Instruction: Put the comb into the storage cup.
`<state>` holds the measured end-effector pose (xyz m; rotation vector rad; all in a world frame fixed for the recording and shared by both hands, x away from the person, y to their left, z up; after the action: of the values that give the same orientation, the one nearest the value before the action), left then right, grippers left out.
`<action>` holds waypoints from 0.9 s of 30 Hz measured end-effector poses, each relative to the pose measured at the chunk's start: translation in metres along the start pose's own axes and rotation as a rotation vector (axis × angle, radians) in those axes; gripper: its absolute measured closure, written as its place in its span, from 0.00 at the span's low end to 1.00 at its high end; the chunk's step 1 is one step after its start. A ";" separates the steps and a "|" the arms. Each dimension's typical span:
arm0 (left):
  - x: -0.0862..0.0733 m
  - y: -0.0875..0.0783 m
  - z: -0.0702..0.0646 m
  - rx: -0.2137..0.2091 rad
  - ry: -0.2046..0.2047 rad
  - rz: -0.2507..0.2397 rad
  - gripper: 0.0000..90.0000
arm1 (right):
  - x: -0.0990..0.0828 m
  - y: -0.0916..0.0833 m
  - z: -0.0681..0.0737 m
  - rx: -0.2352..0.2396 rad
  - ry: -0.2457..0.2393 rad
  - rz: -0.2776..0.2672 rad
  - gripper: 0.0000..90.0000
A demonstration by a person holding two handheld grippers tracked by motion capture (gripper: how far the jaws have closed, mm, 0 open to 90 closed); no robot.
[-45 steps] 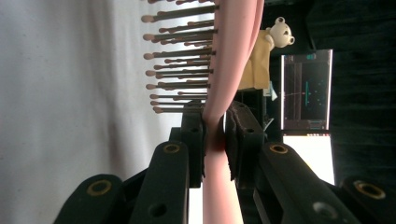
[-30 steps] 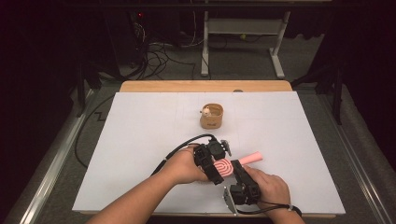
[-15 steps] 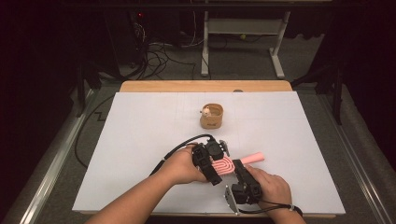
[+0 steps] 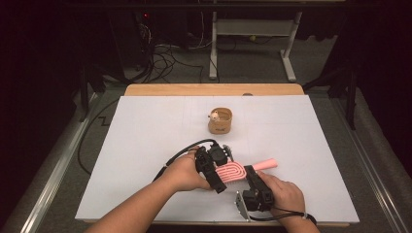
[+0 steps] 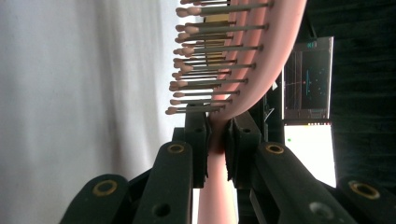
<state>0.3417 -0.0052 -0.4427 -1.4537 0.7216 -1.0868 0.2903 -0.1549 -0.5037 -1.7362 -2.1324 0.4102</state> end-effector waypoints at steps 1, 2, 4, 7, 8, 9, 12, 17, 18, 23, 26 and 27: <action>-0.001 -0.001 0.001 0.001 0.002 0.005 0.04 | -0.001 0.000 0.000 -0.003 0.005 0.006 0.91; -0.003 -0.001 0.001 -0.003 -0.001 0.003 0.04 | -0.001 0.000 0.001 -0.002 0.006 0.008 0.91; -0.007 -0.002 0.003 -0.004 -0.003 0.011 0.04 | -0.003 0.000 0.000 0.002 0.004 0.010 0.91; -0.012 -0.002 0.006 -0.002 -0.004 0.018 0.03 | -0.006 0.000 0.000 0.007 0.003 0.021 0.91; -0.015 -0.003 0.007 -0.002 -0.008 0.018 0.03 | -0.007 0.000 0.000 0.006 -0.002 0.017 0.91; -0.018 -0.003 0.009 0.001 -0.008 0.021 0.03 | -0.008 0.000 0.000 0.004 -0.002 0.021 0.91; -0.027 -0.004 0.016 0.005 -0.028 0.021 0.03 | -0.011 0.001 0.000 0.002 -0.003 0.028 0.91; -0.046 -0.004 0.029 0.013 -0.072 0.035 0.02 | -0.015 0.001 -0.001 0.004 0.001 0.038 0.91; -0.051 -0.003 0.032 0.019 -0.082 0.041 0.02 | -0.016 0.001 -0.001 0.010 0.007 0.043 0.91; -0.074 0.001 0.046 0.035 -0.122 0.067 0.02 | -0.017 0.002 0.000 0.003 0.004 0.041 0.91; -0.087 0.003 0.052 0.049 -0.140 0.084 0.02 | -0.018 0.001 0.001 0.016 0.012 0.054 0.91; -0.090 0.003 0.053 0.049 -0.147 0.084 0.02 | -0.018 0.002 0.001 0.010 0.002 0.046 0.91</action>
<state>0.3558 0.0960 -0.4633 -1.4322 0.6420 -0.9172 0.2948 -0.1726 -0.5068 -1.7824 -2.0891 0.4305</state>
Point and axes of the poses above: each handheld gripper's, and its own axes: y roughly forward along the jaws, x roughly out of its top, z roughly to its left, the point moved 4 cm from there along y, roughly forward along the jaws, and after that the axes turned 9 degrees about x, right-handed, at the moved point
